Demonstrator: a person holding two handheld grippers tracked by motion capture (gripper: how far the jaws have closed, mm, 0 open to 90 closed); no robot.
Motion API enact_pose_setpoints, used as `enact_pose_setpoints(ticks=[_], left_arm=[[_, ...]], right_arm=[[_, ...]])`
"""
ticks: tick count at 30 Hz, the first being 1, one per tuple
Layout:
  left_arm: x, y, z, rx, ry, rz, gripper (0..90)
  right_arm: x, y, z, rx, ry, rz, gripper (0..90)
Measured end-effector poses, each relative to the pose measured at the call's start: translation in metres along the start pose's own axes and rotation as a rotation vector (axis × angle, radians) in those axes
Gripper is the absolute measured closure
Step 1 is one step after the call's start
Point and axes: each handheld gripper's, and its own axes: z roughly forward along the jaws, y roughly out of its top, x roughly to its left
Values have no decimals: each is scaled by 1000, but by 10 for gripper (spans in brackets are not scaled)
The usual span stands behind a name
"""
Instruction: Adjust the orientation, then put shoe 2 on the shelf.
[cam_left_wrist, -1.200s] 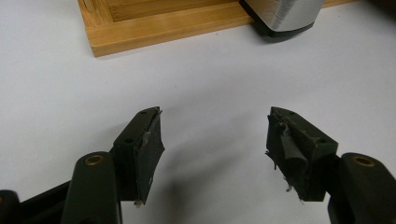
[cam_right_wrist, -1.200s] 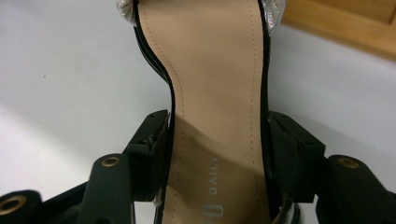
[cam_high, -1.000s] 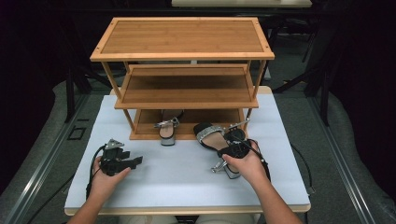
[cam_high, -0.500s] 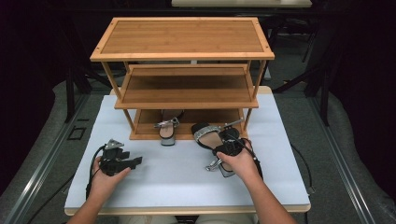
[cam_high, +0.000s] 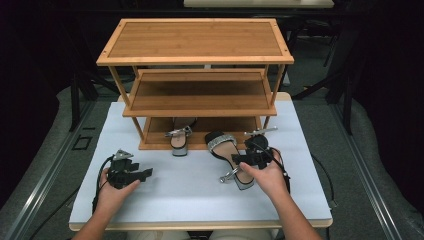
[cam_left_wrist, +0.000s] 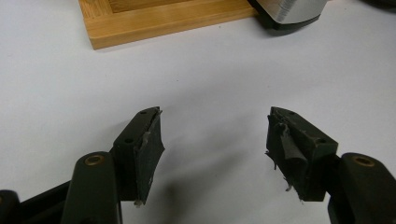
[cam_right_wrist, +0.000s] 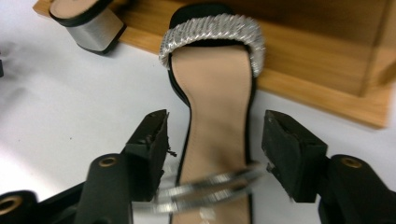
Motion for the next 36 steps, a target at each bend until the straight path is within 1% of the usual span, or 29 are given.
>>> enact_pose_setpoints(ticks=[1, 2, 3, 4, 6, 7, 8, 10, 11, 13, 15, 16, 18, 20, 21, 23, 24, 25, 26, 27, 28, 29, 30, 31, 32, 33, 34, 35, 36], left_arm=[[0, 0, 0, 0, 1, 0, 357], [-1, 0, 0, 0, 1, 2, 357], [-1, 0, -1, 1, 1, 4, 357], [-1, 0, 0, -1, 2, 3, 356], [-1, 0, 0, -1, 2, 3, 357], [-1, 0, 0, 0, 2, 3, 357], [-1, 0, 0, 0, 2, 3, 357], [-1, 0, 0, 1, 5, 0, 356], [-1, 0, 0, -1, 5, 0, 357], [-1, 0, 0, -1, 5, 0, 357], [-1, 0, 0, 1, 5, -1, 357], [-1, 0, 1, 1, 4, 0, 356], [-1, 0, 0, 0, 5, 1, 357], [0, 0, 0, 1, 3, -1, 356], [0, 0, 0, 4, 1, 0, 356], [0, -1, 0, 4, 2, -2, 356], [0, -1, 1, 0, 5, -2, 357], [0, -1, 1, 0, 6, -1, 356], [0, -1, 0, 1, 4, 0, 357], [0, -1, 0, 1, 4, 0, 356], [-1, -1, 0, -1, 6, -1, 356], [-1, -1, 1, 1, 6, -2, 356], [-1, -1, 1, 1, 5, -2, 357], [-1, -1, 1, 2, 6, -1, 356], [-1, -1, 1, 4, 7, -1, 357], [-1, -1, 1, 3, 6, -1, 357], [-1, -1, 1, 6, 4, -1, 357], [-1, -1, 1, 6, 4, -1, 357], [-1, -1, 1, 8, 3, 2, 357]], right_arm=[[-1, -2, -6, -10, 18, -13, 438], [0, -5, -11, -23, -11, -16, 452], [-1, -8, -16, -38, -7, -25, 468], [-4, -15, -25, -72, -12, -39, 500], [-4, -19, -30, -78, -28, -36, 514], [-10, -28, -36, -89, 50, -38, 542], [-10, -28, -36, -89, 50, -38, 542], [-11, -38, -40, -99, -20, -21, 569], [-13, -43, -40, -109, -2, -15, 583], [-16, -52, -41, -120, 6, 3, 615], [-18, -60, -41, -126, 30, -4, 634], [-17, -67, -39, -130, 8, -7, 660], [-18, -70, -38, -132, 23, -18, 672], [-14, -80, -36, -123, -23, -32, 724], [-14, -80, -36, -123, -23, -32, 724], [-16, -86, -36, -131, 27, -47, 771], [-14, -89, -36, -136, -11, -49, 794], [-18, -90, -36, -139, 100, -57, 812], [-12, -94, -37, -128, -44, -59, 859], [-12, -94, -37, -128, -44, -59, 859], [-15, -96, -35, -137, 60, -66, 871], [-11, -99, -35, -123, -45, -67, 882], [-15, -101, -32, -133, 79, -78, 892], [-14, -102, -31, -128, 43, -77, 899], [-10, -104, -31, -110, -49, -72, 900], [-15, -106, -28, -122, 98, -75, 900], [-11, -108, -26, -93, -37, -77, 900], [-11, -108, -26, -93, -37, -77, 900], [-11, -110, -23, -97, -3, -72, 900]])
